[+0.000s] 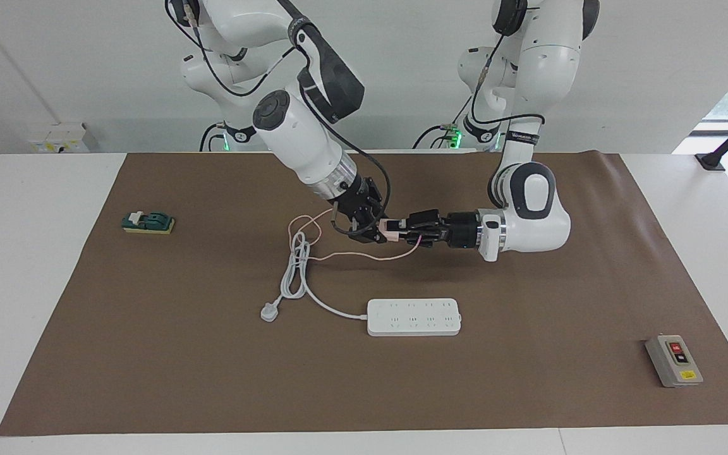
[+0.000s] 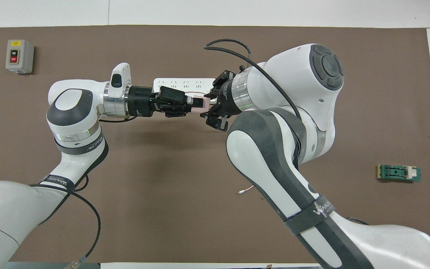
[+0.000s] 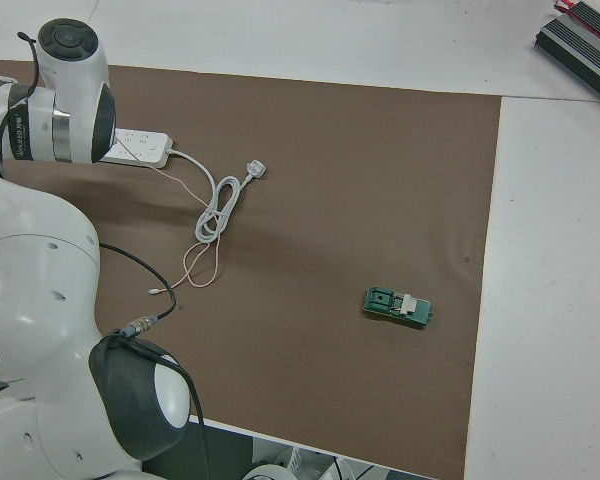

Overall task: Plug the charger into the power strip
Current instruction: 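Pass the charger from the right gripper to the left gripper, then move the charger to the strip while the right gripper withdraws, then align and push the charger into the strip's end socket with the left gripper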

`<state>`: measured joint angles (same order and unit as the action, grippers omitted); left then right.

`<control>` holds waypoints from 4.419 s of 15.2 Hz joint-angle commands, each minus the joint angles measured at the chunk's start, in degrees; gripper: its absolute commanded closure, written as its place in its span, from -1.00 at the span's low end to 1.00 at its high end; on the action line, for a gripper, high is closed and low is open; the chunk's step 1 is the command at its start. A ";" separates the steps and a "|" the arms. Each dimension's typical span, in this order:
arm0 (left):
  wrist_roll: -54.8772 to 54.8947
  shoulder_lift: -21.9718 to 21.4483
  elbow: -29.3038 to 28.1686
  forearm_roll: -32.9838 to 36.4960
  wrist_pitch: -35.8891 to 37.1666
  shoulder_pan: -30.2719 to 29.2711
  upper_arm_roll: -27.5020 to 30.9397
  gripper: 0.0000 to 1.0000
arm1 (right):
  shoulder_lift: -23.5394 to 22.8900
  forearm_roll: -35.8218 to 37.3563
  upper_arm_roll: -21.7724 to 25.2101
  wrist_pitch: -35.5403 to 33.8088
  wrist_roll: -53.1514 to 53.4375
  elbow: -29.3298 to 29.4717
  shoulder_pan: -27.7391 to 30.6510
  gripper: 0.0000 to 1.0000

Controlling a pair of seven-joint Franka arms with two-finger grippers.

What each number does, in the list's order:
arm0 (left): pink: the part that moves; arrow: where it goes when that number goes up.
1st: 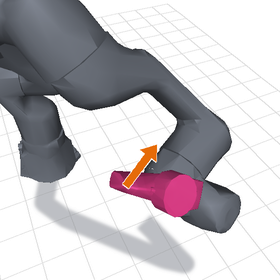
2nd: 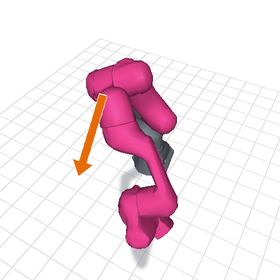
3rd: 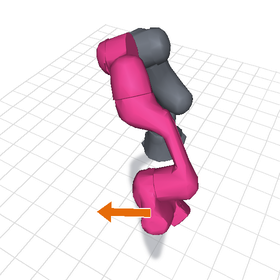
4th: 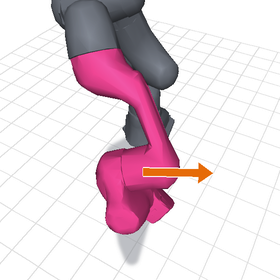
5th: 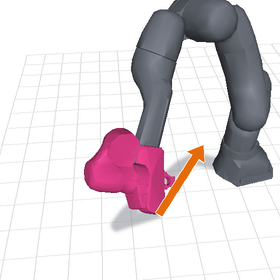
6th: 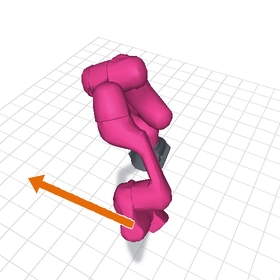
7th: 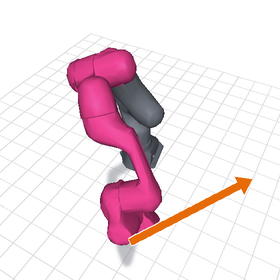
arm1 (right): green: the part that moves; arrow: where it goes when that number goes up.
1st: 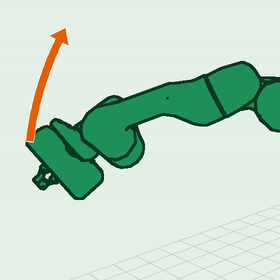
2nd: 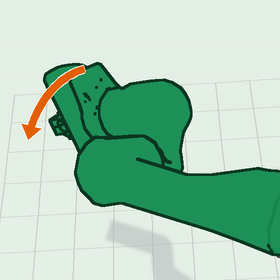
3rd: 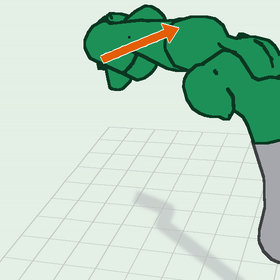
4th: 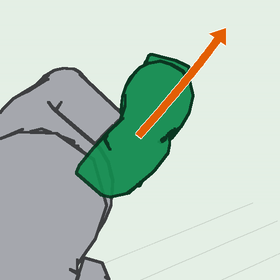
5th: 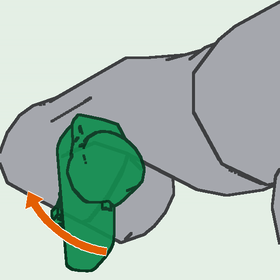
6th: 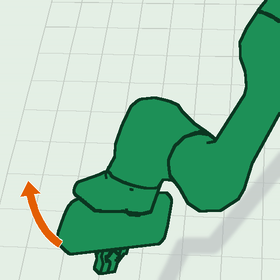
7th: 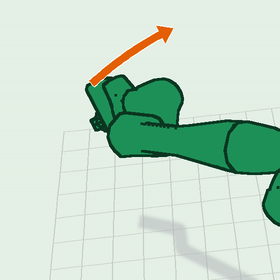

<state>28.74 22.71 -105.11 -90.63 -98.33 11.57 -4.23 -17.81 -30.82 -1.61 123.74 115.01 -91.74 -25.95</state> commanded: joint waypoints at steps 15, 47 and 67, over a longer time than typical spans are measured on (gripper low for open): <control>-4.32 -0.03 13.34 42.50 -6.69 4.41 0.27 1.00 | 2.42 2.43 0.64 -2.01 -6.01 -0.63 4.49 -1.00; 30.32 12.98 29.09 87.90 -19.62 5.56 0.27 1.00 | 22.72 24.14 0.73 -39.80 -96.00 -1.07 31.83 -1.00; 32.96 10.25 23.21 87.82 -15.48 6.35 -1.31 1.00 | 24.31 32.49 0.38 -34.35 -118.87 -5.29 29.81 -1.00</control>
<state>60.99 34.79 -79.45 -2.23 -113.94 17.76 -5.60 5.35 0.74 -0.93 89.71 -0.35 -95.74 3.08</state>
